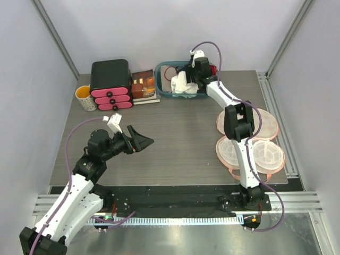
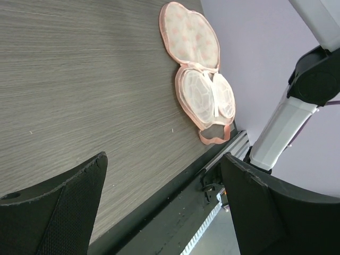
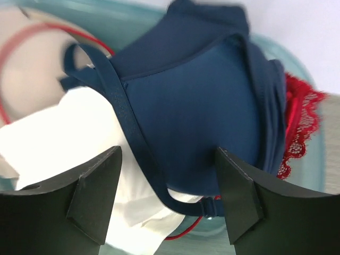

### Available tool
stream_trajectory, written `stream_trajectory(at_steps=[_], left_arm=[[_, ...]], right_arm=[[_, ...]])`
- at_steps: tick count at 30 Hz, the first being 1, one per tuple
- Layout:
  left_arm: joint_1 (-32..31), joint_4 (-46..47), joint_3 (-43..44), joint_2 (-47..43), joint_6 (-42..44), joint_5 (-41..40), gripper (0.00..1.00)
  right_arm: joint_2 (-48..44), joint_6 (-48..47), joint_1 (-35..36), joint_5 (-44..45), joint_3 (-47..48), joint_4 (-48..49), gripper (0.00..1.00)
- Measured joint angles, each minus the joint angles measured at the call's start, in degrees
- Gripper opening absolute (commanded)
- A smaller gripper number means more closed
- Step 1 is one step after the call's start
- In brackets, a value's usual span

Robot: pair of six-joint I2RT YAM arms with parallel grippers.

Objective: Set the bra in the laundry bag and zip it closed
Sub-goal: Pick up the bra from the bin.

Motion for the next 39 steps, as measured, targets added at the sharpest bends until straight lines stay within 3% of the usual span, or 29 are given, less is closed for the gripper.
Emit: stream_trajectory(at_steps=[14, 16, 17, 19, 29, 35, 39], left_arm=[[0.00, -1.53, 0.55, 0.17, 0.37, -0.04, 0.87], [0.00, -1.75, 0.61, 0.17, 0.37, -0.07, 0.88], [-0.02, -1.90, 0.74, 0.20, 0.37, -0.07, 0.88], [-0.02, -2.08, 1.01, 0.33, 0.39, -0.07, 0.88], [0.00, -2.47, 1.40, 0.68, 0.63, -0.07, 0.88], [-0.02, -3.32, 1.84, 0.66, 1.49, -0.07, 0.88], [0.00, -3.43, 2.36, 0.70, 1.66, -0.07, 0.88]], right_arm=[[3.54, -2.89, -0.02, 6.03, 0.85, 2.78, 0.33], [3.54, -3.28, -0.04, 6.27, 0.85, 2.95, 0.34], [3.52, -3.37, -0.04, 6.25, 0.83, 2.95, 0.46], [3.39, -3.48, -0.04, 6.19, 0.81, 2.93, 0.58], [2.95, -4.81, -0.07, 6.27, 0.81, 2.89, 0.60], [2.91, -4.63, -0.07, 6.25, 0.66, 2.91, 0.70], [2.01, -4.07, -0.39, 5.75, -0.48, 2.75, 0.71]])
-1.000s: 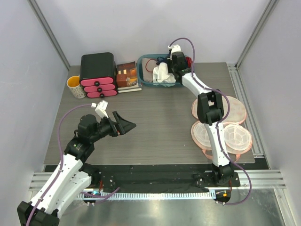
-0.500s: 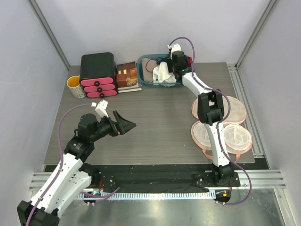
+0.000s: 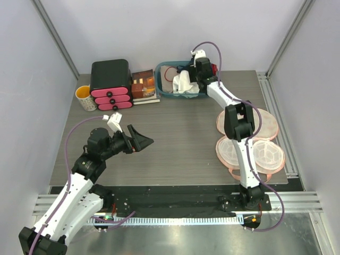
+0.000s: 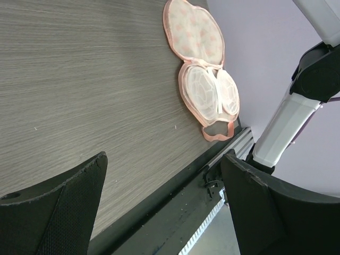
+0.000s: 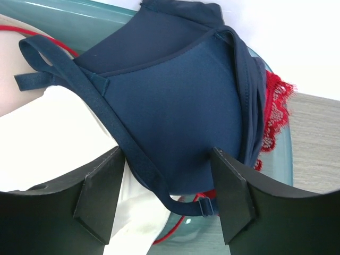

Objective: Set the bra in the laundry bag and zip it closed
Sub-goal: Pick up the bra from the bin.

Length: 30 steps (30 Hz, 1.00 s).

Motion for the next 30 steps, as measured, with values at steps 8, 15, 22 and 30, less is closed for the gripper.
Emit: stream_trajectory(at_steps=[8, 15, 22, 30], left_arm=[[-0.02, 0.04, 0.00, 0.72, -0.02, 0.04, 0.88], [0.00, 0.07, 0.02, 1.03, -0.04, 0.15, 0.88], [-0.02, 0.04, 0.02, 1.01, -0.02, 0.17, 0.88], [0.00, 0.00, 0.02, 1.01, -0.02, 0.17, 0.88]], right_arm=[[-3.26, 4.48, -3.39, -5.42, -1.70, -0.74, 0.74], [-3.67, 5.99, -5.11, -10.32, -1.57, -2.32, 0.83], [-3.52, 6.16, -4.68, -9.33, -1.14, -3.30, 0.74], [-2.91, 6.32, -4.39, -2.75, -0.76, -2.84, 0.24]])
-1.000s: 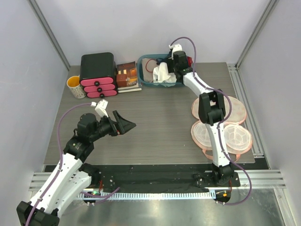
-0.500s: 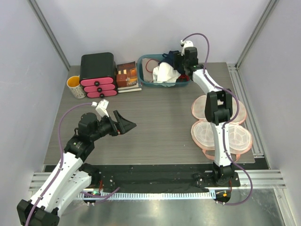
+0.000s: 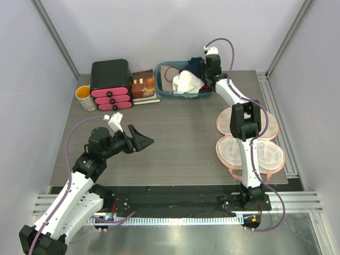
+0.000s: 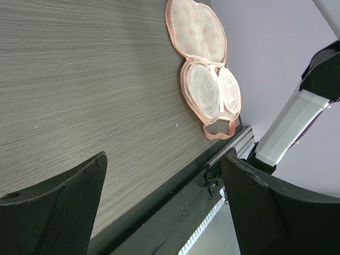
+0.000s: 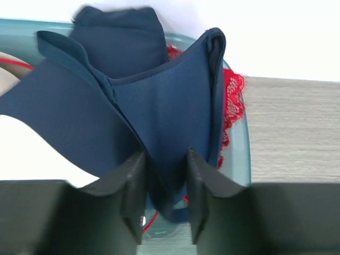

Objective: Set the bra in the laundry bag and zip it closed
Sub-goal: Pick up the bra from the bin.

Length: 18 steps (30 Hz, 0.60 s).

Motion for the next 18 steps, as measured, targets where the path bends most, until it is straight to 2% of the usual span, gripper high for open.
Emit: stream_trajectory(at_steps=[3, 9, 18], left_arm=[[0.00, 0.04, 0.00, 0.17, -0.02, 0.04, 0.88], [0.00, 0.15, 0.00, 1.44, -0.46, 0.72, 0.88], [-0.02, 1.44, 0.00, 1.53, -3.23, 2.67, 0.87]], right_arm=[[-0.33, 0.22, 0.00, 1.20, -1.79, 0.33, 0.02], [-1.70, 0.48, 0.28, 4.00, -1.81, -1.70, 0.01], [-10.71, -1.86, 3.78, 9.97, 1.20, -5.57, 0.01]])
